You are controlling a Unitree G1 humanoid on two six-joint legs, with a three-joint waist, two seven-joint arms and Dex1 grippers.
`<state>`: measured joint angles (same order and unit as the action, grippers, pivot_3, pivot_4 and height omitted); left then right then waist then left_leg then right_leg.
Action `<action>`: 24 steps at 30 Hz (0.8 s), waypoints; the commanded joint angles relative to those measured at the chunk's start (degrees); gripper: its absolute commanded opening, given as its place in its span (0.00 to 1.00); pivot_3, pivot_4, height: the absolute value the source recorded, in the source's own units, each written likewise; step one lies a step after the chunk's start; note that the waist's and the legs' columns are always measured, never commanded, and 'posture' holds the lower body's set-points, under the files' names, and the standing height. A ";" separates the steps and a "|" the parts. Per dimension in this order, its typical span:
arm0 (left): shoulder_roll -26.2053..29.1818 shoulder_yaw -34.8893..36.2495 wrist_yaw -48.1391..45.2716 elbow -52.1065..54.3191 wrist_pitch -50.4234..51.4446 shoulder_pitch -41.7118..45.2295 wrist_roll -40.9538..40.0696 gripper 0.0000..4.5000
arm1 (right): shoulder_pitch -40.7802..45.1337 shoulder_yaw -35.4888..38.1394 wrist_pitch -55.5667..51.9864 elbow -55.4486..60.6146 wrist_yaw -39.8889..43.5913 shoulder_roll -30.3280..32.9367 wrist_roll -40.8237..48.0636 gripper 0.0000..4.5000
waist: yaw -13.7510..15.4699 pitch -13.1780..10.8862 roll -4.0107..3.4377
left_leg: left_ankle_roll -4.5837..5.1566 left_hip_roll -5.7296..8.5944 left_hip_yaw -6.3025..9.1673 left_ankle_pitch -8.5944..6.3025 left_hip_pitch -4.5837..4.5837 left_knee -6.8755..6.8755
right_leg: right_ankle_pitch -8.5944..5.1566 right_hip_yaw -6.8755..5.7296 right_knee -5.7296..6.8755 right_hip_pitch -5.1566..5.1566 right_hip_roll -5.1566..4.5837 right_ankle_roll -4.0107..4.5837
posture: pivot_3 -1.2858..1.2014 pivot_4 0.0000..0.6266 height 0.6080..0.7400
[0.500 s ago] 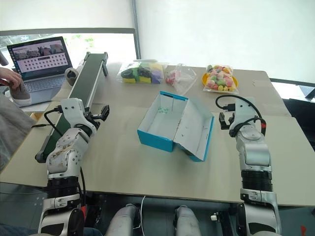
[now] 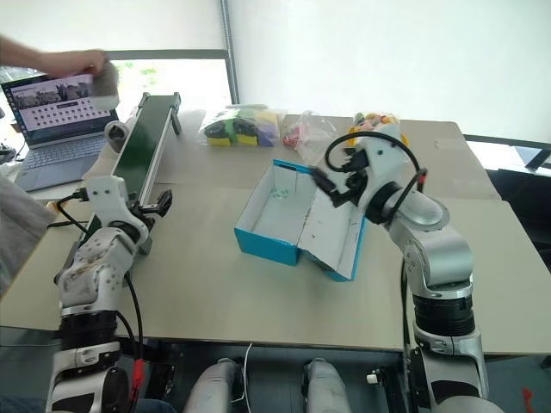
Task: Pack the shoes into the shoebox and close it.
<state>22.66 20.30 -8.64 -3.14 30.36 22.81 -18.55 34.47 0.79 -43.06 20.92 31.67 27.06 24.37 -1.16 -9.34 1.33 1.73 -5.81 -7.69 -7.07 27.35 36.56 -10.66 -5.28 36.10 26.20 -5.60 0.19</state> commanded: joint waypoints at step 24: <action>5.99 2.97 -2.48 -1.63 5.91 -2.51 -1.02 0.98 | -2.71 -16.43 0.64 0.92 9.33 -0.16 -2.86 1.00 | 1.88 0.00 0.02 | -0.02 0.25 -0.16 -0.02 0.03 -0.26 | 0.00 -0.39 -0.20 0.10 -0.59 0.01 | 0.52 0.24 0.82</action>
<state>28.81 22.73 -11.92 -6.42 35.31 19.52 -19.21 31.97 -17.34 -42.88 19.76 41.10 27.17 21.01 0.72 -9.34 1.35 1.71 -5.55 -7.85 -7.09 27.37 36.30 -10.67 -5.68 35.90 26.30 -6.19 0.20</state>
